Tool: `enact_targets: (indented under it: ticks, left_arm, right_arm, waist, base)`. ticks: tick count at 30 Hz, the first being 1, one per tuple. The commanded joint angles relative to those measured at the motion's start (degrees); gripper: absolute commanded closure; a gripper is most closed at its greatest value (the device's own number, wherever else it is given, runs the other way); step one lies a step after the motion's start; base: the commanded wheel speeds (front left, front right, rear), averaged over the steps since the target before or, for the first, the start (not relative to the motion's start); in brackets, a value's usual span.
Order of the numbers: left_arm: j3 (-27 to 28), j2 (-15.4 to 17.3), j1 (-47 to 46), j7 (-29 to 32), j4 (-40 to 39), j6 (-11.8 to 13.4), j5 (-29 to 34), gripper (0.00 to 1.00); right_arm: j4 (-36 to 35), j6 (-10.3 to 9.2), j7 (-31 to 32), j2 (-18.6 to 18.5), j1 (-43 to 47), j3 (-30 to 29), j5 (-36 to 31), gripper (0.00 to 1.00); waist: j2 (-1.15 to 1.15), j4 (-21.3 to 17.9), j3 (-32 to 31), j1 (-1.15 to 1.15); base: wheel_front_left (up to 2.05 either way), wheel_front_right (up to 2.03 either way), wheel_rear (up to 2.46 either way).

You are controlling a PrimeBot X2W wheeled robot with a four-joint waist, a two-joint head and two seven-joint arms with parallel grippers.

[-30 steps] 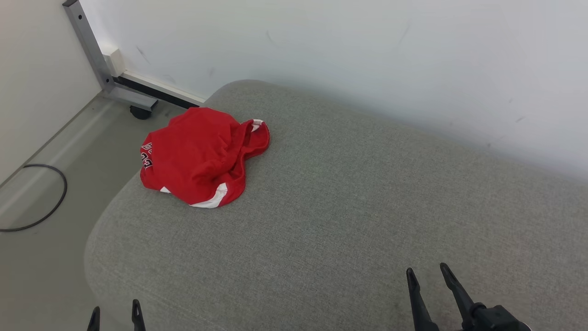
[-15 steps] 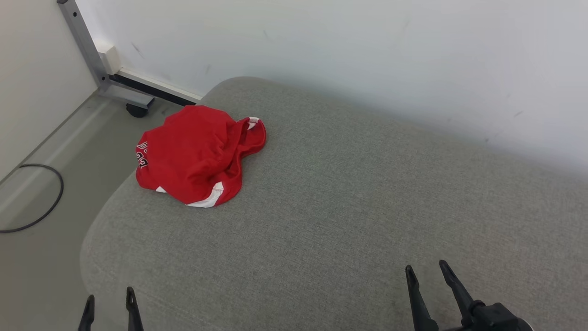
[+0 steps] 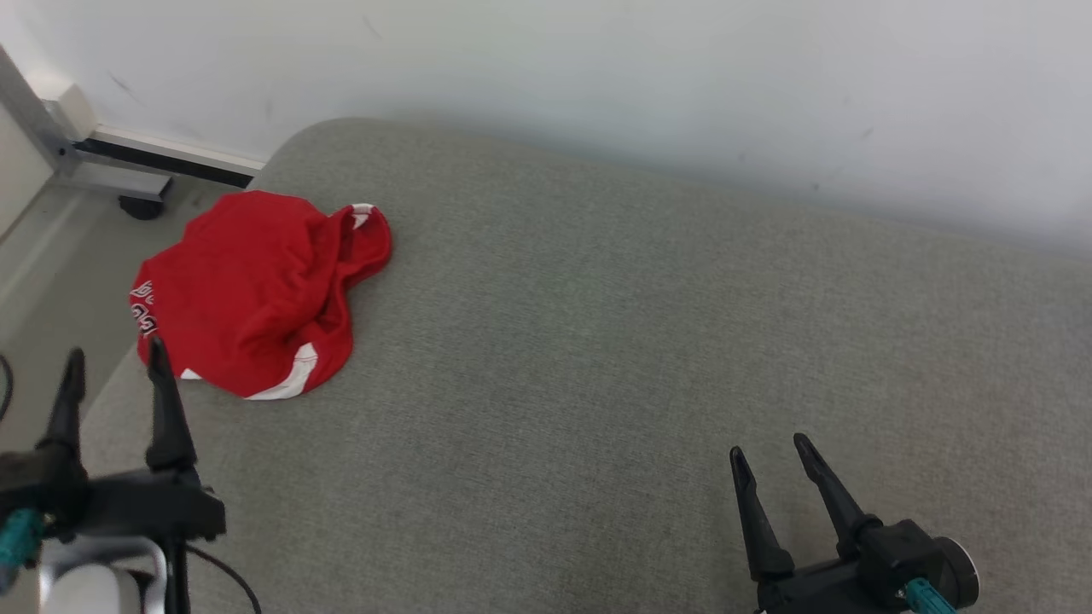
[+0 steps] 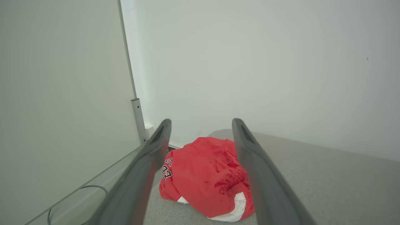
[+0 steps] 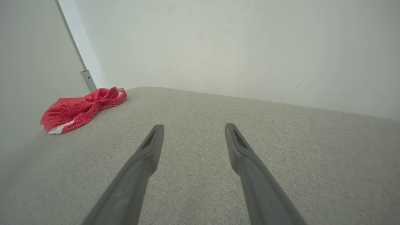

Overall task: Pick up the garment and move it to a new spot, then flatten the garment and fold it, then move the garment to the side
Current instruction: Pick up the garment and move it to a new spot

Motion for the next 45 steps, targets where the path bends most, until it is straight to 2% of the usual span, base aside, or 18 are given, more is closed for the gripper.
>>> enact_targets:
  ticks: [1, 6, 12, 18, 25, 32, 37, 40, 45]
  left_arm:
    - [0.2, 0.3, -1.2, -0.2, 0.4, 0.0, -0.5, 0.00]
    - [2.5, 3.0, -11.4, 0.9, 6.2, -1.2, -5.5, 0.00]
    - [4.3, 7.8, -22.3, 5.9, 12.7, -1.8, -10.2, 0.00]
    - [4.9, 11.5, -28.9, 11.4, 19.5, -2.0, -13.8, 0.00]
    - [5.3, 16.1, -31.8, 17.8, 28.0, -2.3, -16.5, 0.00]
    - [5.0, 19.6, -33.5, 26.8, 36.1, -2.4, -18.5, 0.00]
    - [4.5, 20.8, -34.9, 33.6, 41.5, -2.3, -19.7, 0.00]
    - [3.7, 20.6, -35.5, 37.2, 43.9, -1.4, -19.5, 0.00]
    - [3.3, 21.2, -35.3, 39.9, 47.0, -0.5, -19.5, 0.00]
  right_arm:
    - [-0.3, -0.17, 0.0, 0.0, -0.8, 0.1, -0.2, 0.00]
    - [-1.2, -0.17, 0.0, 0.0, -4.0, -0.3, -0.8, 0.00]
    - [-2.5, -0.17, 0.0, 0.0, -7.9, -1.2, -0.9, 0.00]
    - [-3.0, -0.17, 0.0, 0.0, -9.7, -0.8, -0.3, 0.00]
    - [-4.2, -0.17, 0.0, 0.0, -11.3, -0.8, -0.3, 0.00]
    - [-5.8, -0.17, 0.0, 0.0, -12.1, -1.0, -0.8, 0.00]
    - [-6.1, -0.17, 0.0, 0.0, -11.8, -1.1, -1.1, 0.00]
    - [-6.1, -0.17, 0.0, 0.0, -11.6, -1.3, -1.1, 0.00]
    - [-6.0, -0.17, 0.0, 0.1, -11.4, -1.3, -1.2, 0.00]
  waist:
    - [-0.01, -3.7, 3.6, -0.01]
    - [-0.01, -7.9, 8.6, -0.01]
    - [-0.01, -12.0, 15.4, -0.01]
    - [-0.01, -14.7, 18.7, -0.01]
    - [-0.01, -17.4, 19.9, -0.01]
    - [-0.01, -19.3, 20.8, -0.01]
    - [-0.01, -20.0, 21.3, -0.01]
    - [-0.01, -20.2, 21.4, -0.01]
    - [-0.01, -20.4, 21.2, -0.01]
  base:
    - [0.00, 0.00, 0.00]
    - [0.00, 0.00, 0.00]
    - [0.00, 0.00, 0.00]
    - [0.00, 0.00, 0.00]
    - [0.00, 0.00, 0.00]
    - [0.00, 0.00, 0.00]
    - [0.00, 0.00, 0.00]
    - [0.00, 0.00, 0.00]
    - [0.00, 0.00, 0.00]
